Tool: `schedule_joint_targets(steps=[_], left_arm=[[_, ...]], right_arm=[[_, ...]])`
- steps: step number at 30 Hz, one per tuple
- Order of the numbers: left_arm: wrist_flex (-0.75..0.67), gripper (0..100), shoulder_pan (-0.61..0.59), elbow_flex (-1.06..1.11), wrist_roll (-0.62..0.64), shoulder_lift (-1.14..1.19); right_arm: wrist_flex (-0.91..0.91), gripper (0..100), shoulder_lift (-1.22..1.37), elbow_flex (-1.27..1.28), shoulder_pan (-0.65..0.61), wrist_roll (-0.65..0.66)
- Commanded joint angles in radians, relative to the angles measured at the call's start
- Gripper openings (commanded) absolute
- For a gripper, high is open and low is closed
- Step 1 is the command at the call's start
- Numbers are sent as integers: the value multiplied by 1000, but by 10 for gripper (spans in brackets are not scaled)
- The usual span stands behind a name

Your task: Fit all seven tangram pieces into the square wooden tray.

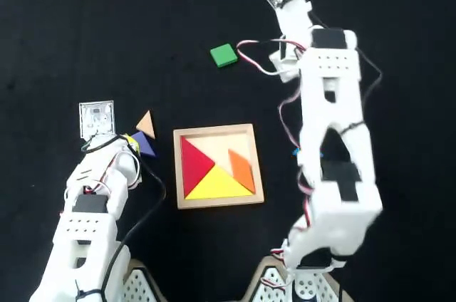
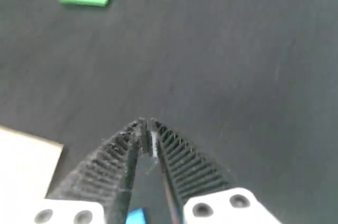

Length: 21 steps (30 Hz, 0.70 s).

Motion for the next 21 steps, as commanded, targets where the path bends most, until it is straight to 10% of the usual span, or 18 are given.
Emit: schedule_joint_targets(steps=[1, 12, 21], left_arm=[[-6, 30, 5, -7, -11, -8], [-8, 30, 5, -8, -11, -8], [-8, 30, 8, -10, -11, -8]], right_arm=[[-72, 11, 157, -245, -44, 12], [-305, 11, 845, -944, -89, 12], [2, 11, 1115, -1363, -121, 3]])
